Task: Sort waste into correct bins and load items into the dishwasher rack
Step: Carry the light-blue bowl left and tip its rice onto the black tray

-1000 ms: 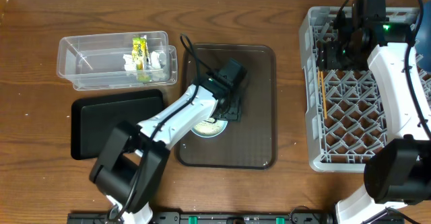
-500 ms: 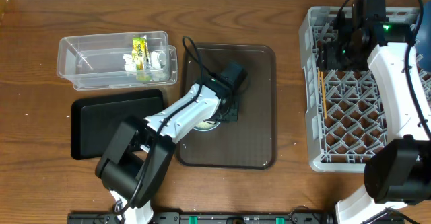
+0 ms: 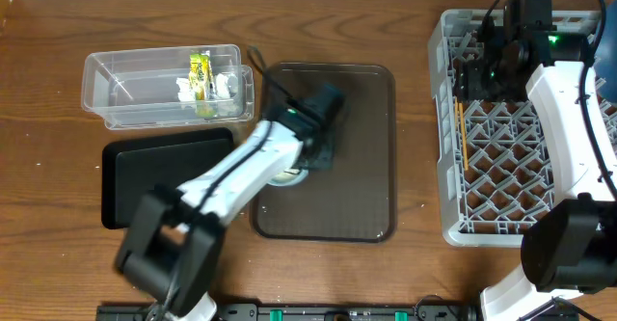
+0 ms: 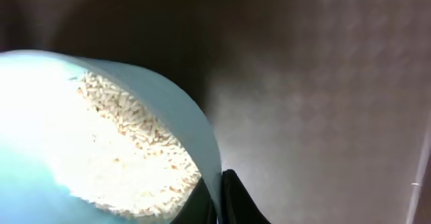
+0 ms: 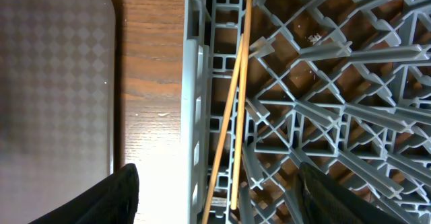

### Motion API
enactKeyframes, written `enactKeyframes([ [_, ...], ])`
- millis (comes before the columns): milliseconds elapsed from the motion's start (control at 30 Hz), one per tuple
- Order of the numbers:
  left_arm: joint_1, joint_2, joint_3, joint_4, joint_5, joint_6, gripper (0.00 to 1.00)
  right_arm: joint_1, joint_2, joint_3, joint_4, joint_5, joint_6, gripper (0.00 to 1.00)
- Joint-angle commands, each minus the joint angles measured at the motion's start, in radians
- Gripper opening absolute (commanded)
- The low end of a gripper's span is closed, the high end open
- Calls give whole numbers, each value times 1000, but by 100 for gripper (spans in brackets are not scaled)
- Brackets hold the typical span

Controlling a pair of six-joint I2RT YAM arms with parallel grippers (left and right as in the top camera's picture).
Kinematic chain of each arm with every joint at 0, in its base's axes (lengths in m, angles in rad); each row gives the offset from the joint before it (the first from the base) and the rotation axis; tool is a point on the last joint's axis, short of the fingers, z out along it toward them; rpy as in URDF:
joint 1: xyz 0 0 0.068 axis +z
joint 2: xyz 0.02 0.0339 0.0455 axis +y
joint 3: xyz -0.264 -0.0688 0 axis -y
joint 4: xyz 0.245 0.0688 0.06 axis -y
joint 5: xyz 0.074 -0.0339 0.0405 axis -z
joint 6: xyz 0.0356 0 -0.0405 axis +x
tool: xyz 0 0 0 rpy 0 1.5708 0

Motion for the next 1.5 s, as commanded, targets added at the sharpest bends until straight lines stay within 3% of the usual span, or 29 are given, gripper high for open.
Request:
enactKeyframes([
  [0, 84, -119, 18, -20, -5, 64, 6, -3, -14, 14, -1, -8, -5, 73],
  [233, 349, -217, 18, -109, 135, 96, 6, -3, -14, 14, -1, -8, -5, 73],
  [500, 700, -217, -58, -106, 571, 222, 6, -3, -14, 14, -2, -8, -5, 72],
  [733, 979, -214, -159, -106, 973, 436, 6, -3, -14, 14, -2, -8, -5, 72],
  [833, 1070, -210, -206, -105, 1081, 494, 6, -3, -14, 14, -2, -8, -5, 72],
  [1033, 1194, -164, -275, -106, 1373, 637, 6, -3, -14, 14, -2, -8, -5, 71],
  [1200, 1241, -111, -292, -116, 1521, 612, 6, -3, -14, 14, -2, -8, -5, 71],
  [1300, 1256, -82, -292, -117, 1525, 507, 6, -3, -14, 14, -4, -8, -5, 70],
  [1467, 1263, -71, -292, -117, 1525, 504, 6, -3, -14, 14, -5, -8, -5, 70],
])
